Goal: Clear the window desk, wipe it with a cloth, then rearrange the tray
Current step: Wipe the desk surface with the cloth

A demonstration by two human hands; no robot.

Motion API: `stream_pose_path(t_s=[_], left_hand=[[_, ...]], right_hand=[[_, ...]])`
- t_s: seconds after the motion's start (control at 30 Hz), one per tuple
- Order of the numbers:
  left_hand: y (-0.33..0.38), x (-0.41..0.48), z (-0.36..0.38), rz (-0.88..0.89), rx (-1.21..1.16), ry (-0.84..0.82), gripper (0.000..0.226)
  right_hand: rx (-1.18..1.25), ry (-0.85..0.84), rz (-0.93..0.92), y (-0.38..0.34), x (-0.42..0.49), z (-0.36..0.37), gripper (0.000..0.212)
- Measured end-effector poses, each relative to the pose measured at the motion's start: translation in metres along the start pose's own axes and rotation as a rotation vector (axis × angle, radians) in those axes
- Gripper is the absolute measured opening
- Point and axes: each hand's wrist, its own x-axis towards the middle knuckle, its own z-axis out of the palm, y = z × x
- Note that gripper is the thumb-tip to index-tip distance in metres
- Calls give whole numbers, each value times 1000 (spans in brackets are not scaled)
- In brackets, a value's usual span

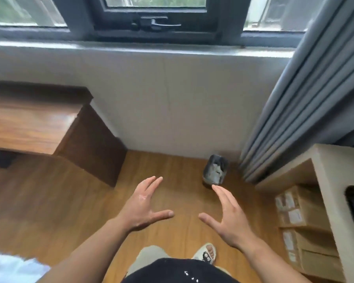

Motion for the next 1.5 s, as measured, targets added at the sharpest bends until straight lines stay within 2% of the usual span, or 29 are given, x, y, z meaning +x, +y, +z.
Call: stream_pose_path(t_s=[0.23, 0.47, 0.77, 1.07, 1.5], left_hand=[[-74, -78, -18, -164, -51, 95, 120], [-147, -147, -35, -210, -150, 152, 122], [-221, -211, -63, -312, -240, 265, 122], [-293, -221, -102, -437, -300, 394, 121], [-415, -183, -199, -707, -423, 470, 118]], right_hand=[[-88, -113, -153, -62, 7, 59, 113], [-87, -129, -240, -133, 4, 126, 104], [-133, -210, -359, -218, 19, 200, 103], [-170, -326, -510, -303, 90, 253, 103], [-247, -589, -724, -450, 250, 329, 106]])
